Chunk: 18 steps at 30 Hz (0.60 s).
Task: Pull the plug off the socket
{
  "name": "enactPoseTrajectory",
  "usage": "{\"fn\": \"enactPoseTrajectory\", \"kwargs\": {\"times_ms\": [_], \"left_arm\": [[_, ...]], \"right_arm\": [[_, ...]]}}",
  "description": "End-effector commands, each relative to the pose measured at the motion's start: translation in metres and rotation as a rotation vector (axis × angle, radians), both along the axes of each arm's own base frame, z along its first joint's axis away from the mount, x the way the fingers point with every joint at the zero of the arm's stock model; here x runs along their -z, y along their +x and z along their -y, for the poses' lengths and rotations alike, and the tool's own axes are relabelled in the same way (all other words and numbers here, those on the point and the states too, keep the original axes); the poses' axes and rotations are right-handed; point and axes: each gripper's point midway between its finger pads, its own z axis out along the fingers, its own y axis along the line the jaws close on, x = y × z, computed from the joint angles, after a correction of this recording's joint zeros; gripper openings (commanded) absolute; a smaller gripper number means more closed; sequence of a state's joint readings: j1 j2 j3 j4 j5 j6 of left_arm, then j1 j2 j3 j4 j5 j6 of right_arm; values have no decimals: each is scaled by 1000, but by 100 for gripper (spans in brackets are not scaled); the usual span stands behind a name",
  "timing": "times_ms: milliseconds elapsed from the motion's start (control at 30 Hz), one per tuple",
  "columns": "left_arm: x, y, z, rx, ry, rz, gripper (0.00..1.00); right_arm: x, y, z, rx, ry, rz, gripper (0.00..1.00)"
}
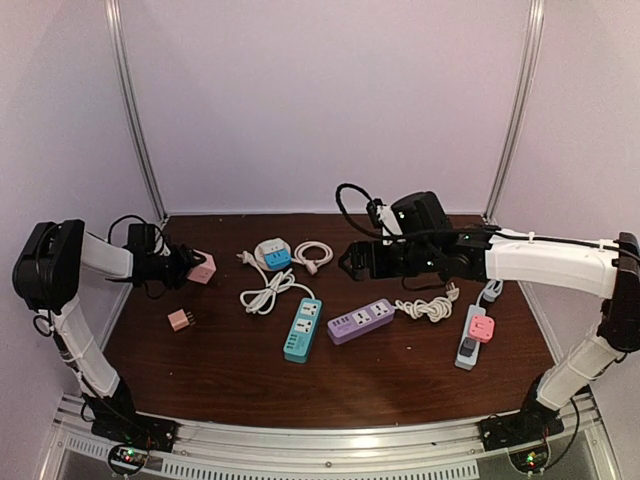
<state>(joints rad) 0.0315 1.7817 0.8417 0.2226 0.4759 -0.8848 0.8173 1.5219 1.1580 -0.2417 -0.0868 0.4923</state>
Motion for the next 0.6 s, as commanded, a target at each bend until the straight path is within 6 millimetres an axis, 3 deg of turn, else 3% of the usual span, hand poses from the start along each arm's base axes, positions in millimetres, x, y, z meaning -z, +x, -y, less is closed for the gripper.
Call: {"fn": "enactPoseTrajectory", "kwargs": {"times_ms": [0,267,567], "left_arm": [[-6,7,-4,6,23,36,29],[9,-3,-9,8,69,-22,38],[15,-23,-28,-34,199,-101,68]], "right_arm": [[-5,2,10,23,-16,27,100],[-4,2,10,20,-18,28,100],[-2,1,10,17,-20,27,100]]}}
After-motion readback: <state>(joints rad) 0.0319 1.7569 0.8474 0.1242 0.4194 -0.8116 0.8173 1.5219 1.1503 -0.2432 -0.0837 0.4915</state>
